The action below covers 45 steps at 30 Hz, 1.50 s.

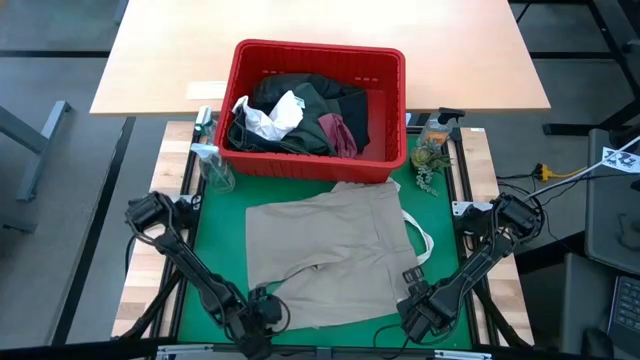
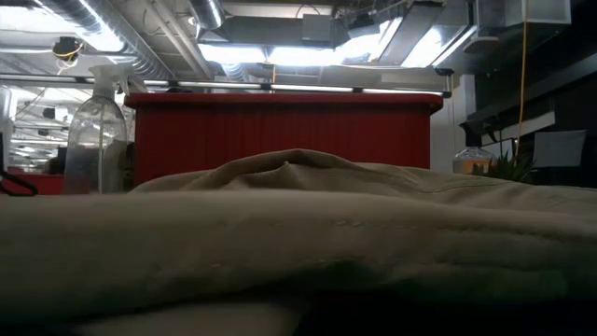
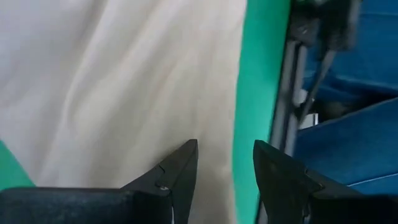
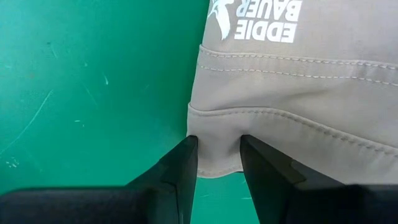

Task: Fold laundry
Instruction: Fold the brown shorts

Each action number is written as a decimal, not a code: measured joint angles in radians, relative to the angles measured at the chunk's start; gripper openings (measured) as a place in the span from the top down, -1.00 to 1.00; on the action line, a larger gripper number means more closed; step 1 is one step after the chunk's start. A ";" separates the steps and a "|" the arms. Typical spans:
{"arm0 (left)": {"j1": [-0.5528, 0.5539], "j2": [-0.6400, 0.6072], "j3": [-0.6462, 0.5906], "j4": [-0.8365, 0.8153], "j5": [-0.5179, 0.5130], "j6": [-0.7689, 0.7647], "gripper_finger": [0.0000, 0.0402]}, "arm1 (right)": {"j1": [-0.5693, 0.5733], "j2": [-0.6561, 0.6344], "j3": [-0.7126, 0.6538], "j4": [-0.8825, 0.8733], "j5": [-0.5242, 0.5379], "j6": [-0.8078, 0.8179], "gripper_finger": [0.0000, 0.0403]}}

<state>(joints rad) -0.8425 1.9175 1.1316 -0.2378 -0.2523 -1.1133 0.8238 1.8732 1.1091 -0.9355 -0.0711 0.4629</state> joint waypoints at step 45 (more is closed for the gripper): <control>0.003 -0.082 -0.005 0.002 -0.057 -0.066 1.00 | 0.000 0.005 0.212 -0.231 0.026 -0.026 0.96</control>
<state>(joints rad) -0.8398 1.8359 1.1271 -0.2359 -0.3092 -1.1797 0.8234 1.8782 1.3212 -1.1664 -0.0447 0.4366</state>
